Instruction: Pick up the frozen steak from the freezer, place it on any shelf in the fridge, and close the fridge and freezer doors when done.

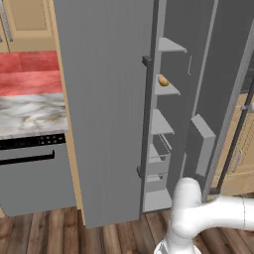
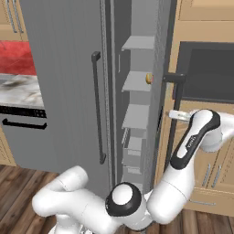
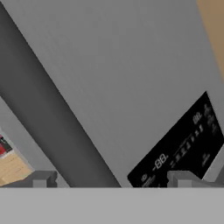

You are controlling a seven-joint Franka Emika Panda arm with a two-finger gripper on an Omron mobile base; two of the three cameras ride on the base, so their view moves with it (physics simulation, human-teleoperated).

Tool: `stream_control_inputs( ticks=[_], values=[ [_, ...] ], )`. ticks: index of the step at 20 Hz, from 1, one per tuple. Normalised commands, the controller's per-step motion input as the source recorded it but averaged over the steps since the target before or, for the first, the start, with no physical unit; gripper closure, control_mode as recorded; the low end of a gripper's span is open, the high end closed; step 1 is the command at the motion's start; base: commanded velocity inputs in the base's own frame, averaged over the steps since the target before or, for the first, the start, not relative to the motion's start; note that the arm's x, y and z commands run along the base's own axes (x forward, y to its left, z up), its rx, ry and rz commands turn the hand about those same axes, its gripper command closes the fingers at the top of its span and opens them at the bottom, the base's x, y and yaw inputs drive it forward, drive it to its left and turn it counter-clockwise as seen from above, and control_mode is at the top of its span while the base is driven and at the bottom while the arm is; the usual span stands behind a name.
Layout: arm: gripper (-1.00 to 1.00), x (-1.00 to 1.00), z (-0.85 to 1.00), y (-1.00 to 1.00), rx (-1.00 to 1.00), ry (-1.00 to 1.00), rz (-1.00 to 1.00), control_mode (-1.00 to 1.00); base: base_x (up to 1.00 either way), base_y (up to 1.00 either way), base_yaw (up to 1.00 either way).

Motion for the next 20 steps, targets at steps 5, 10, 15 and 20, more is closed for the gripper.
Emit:
stream_control_inputs(
  ticks=[5, 10, 15, 20],
  values=[
    [-1.00, 0.18, -0.06, 1.00, 0.12, -0.12, -0.16, -1.00, 0.00, 0.00, 0.00],
    [-1.00, 0.29, 0.00, 1.00, 0.12, -0.10, -0.18, -1.00, 0.00, 0.00, 0.00],
    [-1.00, 0.58, 0.01, 0.77, 0.12, -0.03, -0.19, -1.00, 0.00, 0.00, 0.00],
    [-1.00, 0.70, 0.10, 0.03, 0.03, 0.01, -0.05, -1.00, 0.00, 0.00, 0.00]
  ],
)
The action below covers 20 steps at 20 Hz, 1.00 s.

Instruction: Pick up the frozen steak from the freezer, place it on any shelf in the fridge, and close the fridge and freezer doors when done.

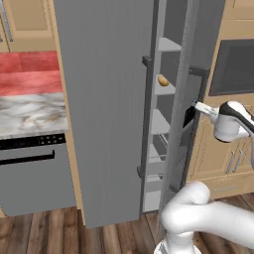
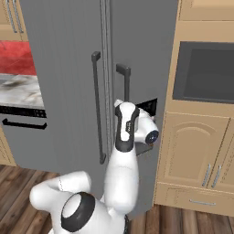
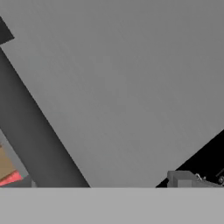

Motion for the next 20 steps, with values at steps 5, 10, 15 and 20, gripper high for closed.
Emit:
stream_control_inputs(
  ticks=[5, 10, 15, 20],
  values=[
    [-1.00, 0.67, 0.03, 0.00, 0.00, 0.14, 0.00, -1.00, 0.00, 0.00, 0.00],
    [-1.00, 0.61, 0.00, 0.00, 0.00, 0.11, 0.00, -1.00, 0.00, 0.00, 0.00],
    [-1.00, 0.79, 0.01, 0.07, 0.00, 0.16, 0.00, -1.00, 0.00, 0.00, 0.00],
    [-1.00, 0.91, 0.00, 0.04, 0.00, 0.10, 0.00, -1.00, 0.00, 0.00, 0.00]
  ],
)
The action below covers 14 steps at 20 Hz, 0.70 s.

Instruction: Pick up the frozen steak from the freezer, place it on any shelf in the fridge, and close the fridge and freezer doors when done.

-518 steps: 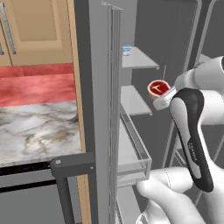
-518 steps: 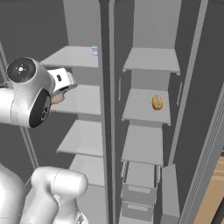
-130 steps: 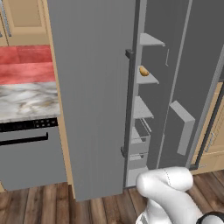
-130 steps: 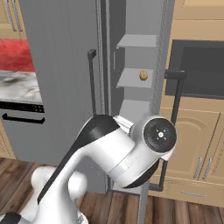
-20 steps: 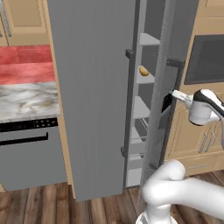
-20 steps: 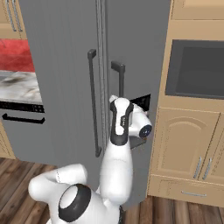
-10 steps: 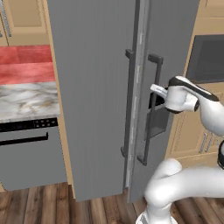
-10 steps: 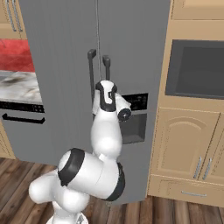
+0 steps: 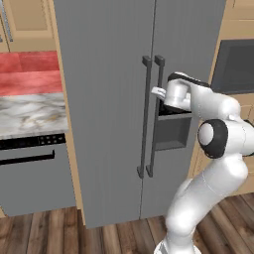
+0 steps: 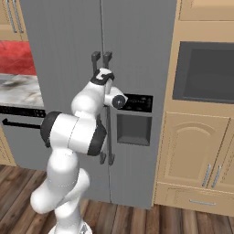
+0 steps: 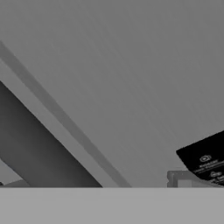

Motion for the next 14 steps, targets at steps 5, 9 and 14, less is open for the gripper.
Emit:
stream_control_inputs(
  ticks=[5, 9, 14],
  values=[
    [-1.00, 0.17, 0.05, 0.01, 0.00, 0.04, 0.00, -1.00, 0.00, 0.00, 0.00],
    [-1.00, 0.00, 0.00, 0.00, 0.00, 0.00, 0.00, -1.00, 0.00, 0.00, 0.00],
    [-1.00, 0.00, 0.00, 0.00, 0.00, 0.00, 0.00, -1.00, 0.00, 0.00, 0.00]
  ],
)
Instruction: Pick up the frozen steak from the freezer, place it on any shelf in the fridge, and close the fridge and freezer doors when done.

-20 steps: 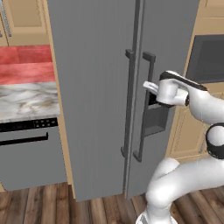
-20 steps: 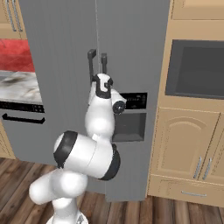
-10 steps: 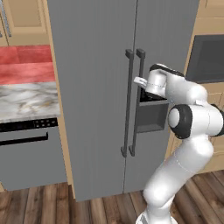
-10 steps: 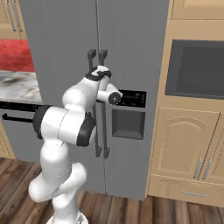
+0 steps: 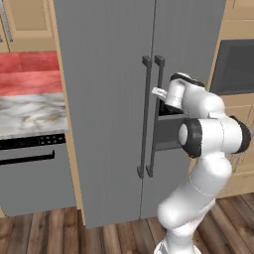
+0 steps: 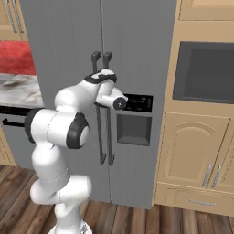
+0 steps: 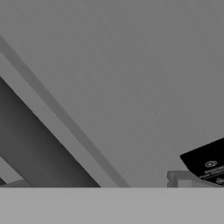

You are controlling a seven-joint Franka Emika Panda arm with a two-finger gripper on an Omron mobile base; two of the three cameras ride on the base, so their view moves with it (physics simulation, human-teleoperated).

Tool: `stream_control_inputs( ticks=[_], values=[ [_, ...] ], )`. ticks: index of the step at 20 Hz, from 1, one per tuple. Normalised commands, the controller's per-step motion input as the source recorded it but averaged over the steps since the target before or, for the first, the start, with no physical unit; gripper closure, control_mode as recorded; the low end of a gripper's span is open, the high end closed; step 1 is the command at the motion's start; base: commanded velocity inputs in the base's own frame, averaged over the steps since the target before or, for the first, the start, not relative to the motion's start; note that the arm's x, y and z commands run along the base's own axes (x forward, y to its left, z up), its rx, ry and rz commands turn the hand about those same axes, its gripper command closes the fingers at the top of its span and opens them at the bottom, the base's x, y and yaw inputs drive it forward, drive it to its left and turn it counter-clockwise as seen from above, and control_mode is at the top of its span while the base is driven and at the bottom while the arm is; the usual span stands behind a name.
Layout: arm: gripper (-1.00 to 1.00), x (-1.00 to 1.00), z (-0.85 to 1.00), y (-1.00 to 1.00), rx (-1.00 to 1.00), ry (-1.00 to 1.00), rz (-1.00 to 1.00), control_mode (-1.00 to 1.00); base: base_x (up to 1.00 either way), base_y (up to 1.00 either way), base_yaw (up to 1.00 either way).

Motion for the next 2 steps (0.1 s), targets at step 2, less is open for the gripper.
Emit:
stream_control_inputs(
  ticks=[2],
  values=[
    [-1.00, 0.00, 0.00, 0.00, 0.00, 0.00, 0.00, -1.00, 0.00, 0.00, 0.00]
  ],
)
